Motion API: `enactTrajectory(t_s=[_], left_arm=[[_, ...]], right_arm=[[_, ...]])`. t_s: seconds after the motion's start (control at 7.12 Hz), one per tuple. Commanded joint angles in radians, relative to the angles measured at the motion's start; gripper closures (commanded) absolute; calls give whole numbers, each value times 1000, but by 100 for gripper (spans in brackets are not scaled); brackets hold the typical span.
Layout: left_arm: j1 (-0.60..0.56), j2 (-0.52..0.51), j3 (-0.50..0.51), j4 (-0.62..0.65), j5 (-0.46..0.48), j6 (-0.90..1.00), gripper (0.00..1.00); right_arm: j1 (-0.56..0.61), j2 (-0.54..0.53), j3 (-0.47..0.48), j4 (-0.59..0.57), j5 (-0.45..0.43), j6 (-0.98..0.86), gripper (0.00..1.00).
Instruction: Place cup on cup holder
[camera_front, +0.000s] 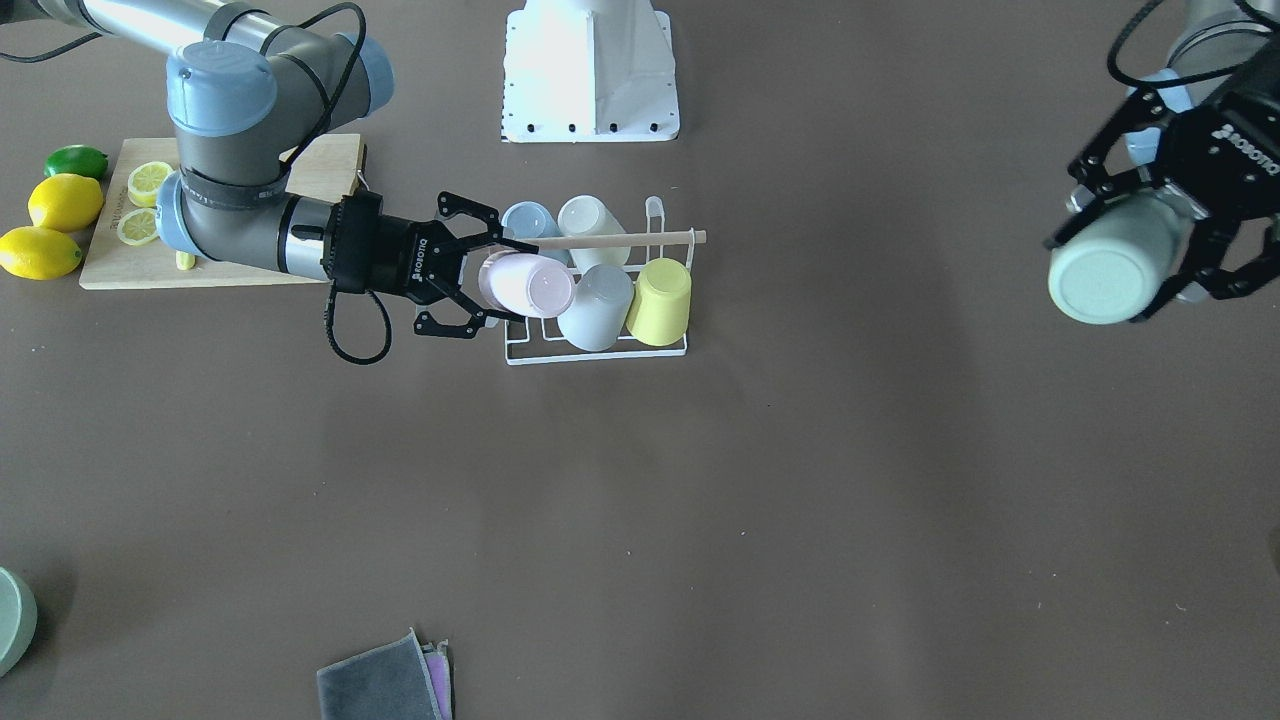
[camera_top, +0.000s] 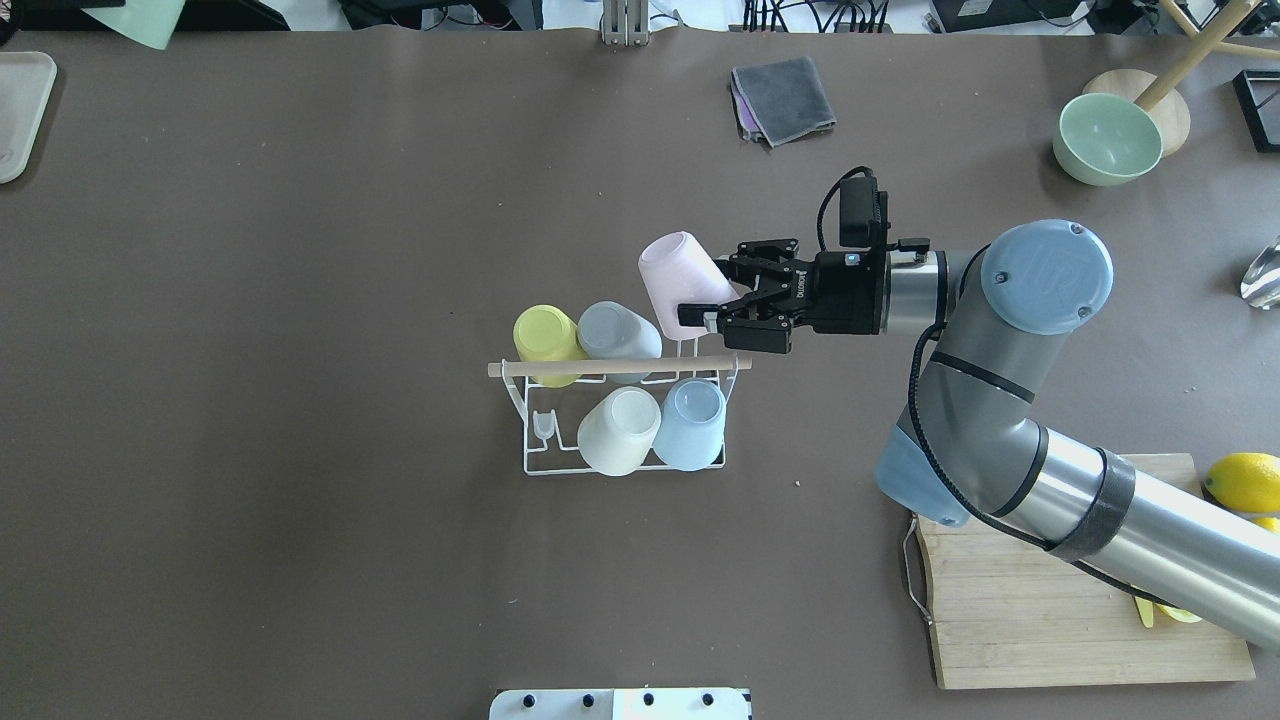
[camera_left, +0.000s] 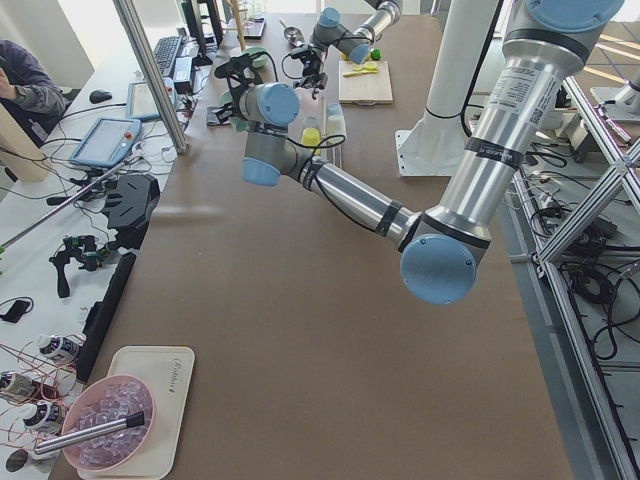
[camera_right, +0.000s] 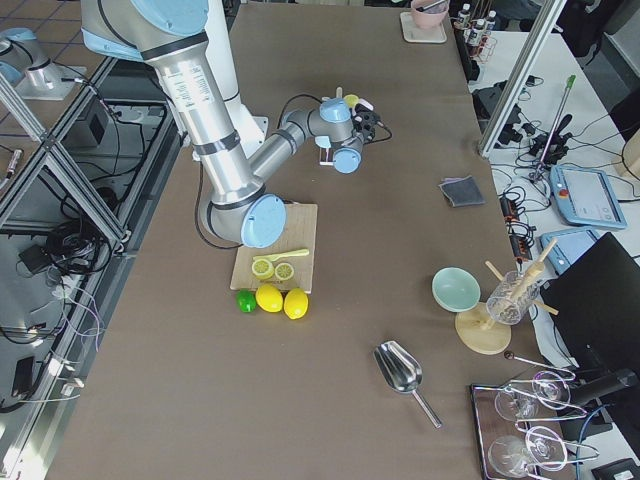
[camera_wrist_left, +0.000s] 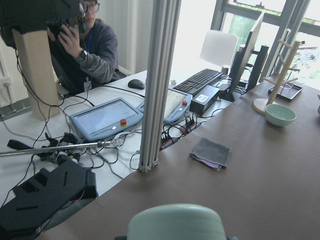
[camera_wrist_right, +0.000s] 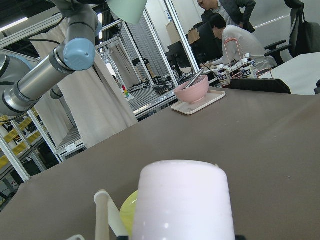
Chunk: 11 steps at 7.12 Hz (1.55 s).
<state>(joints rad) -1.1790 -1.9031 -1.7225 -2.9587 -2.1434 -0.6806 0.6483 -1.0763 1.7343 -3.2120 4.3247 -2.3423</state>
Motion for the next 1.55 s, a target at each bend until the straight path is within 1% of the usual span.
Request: enactTrajectory(t_s=[0.0, 0.14, 0.28, 0.56, 0.7, 0.84, 0.98, 1.12, 1.26, 1.4], left_arm=[[227, 68, -32, -313, 263, -16, 71], [317, 76, -23, -415, 372, -8, 71], [403, 79, -23, -494, 435, 24, 74], [548, 78, 6, -607, 549, 168, 74], [600, 75, 33, -666, 598, 223, 74], [646, 64, 79, -730, 628, 245, 74], [676, 37, 124, -779, 672, 272, 74], [691, -18, 199, -821, 727, 315, 73], [694, -77, 258, -830, 755, 322, 73], [723, -105, 271, -830, 757, 329, 73]], right_arm=[[-25, 1, -1, 9, 90, -87, 54], [-33, -1, -1, 11, 95, -109, 52], [-54, -4, 1, 11, 118, -142, 51], [-56, -14, 5, 12, 124, -187, 49], [-53, -19, 11, 14, 130, -207, 46], [-50, -39, 30, 14, 136, -236, 45], [-53, -45, 34, 14, 139, -239, 40], [-53, -48, 36, 14, 136, -239, 33], [-59, -50, 37, 12, 136, -239, 13], [-70, -48, 31, 14, 138, -236, 5]])
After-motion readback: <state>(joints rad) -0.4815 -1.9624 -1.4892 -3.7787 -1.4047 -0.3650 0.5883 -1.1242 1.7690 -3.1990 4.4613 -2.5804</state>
